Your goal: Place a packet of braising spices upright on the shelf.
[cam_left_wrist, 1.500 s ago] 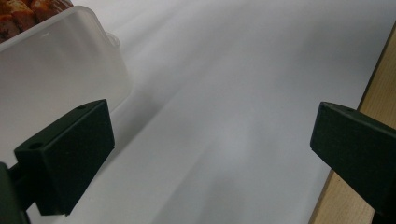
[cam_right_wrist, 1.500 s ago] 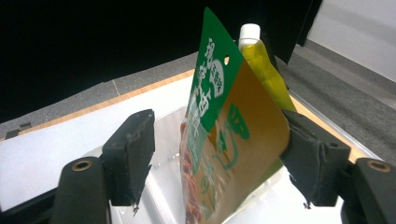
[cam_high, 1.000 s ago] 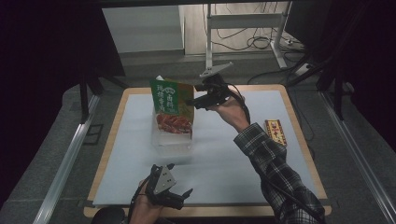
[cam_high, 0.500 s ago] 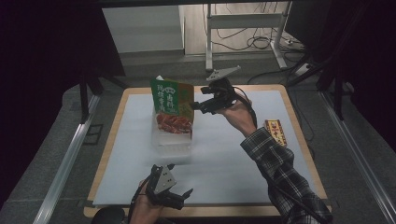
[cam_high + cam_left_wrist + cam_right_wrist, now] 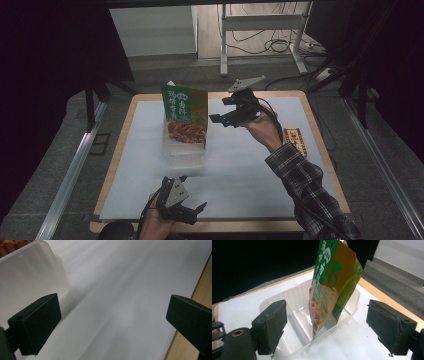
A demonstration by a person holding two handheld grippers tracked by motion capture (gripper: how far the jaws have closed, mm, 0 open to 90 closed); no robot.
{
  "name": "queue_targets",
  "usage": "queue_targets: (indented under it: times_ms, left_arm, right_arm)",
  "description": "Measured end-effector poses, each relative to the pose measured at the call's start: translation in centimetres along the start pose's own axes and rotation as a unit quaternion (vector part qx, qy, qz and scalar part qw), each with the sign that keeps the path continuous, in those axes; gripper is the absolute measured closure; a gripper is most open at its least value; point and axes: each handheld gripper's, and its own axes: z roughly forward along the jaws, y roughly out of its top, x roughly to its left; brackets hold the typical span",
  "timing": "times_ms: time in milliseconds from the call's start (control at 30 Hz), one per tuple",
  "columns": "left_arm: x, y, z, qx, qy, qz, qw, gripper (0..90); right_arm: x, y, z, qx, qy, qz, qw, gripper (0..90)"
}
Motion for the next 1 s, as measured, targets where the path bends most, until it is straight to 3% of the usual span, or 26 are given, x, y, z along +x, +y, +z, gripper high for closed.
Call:
queue_targets:
  times_ms: [300,600,1000]
  left_arm:
    - [-0.1,0.0,0.1,-0.001,-0.001,-0.002,1.0,0.0]
    - [-0.1,0.0,0.2,0.001,-0.001,0.0,1.0,0.0]
    - [-0.2,0.0,0.2,0.006,-0.001,0.006,1.0,0.0]
  right_arm:
    - [0.3,-1.3,-0.8,0.017,-0.004,0.003,0.9998,15.7]
    - [0.4,-2.7,-1.5,0.018,-0.005,0.006,0.9998,9.6]
    - [0.7,-4.9,-1.7,0.042,-0.009,0.011,0.999,2.5]
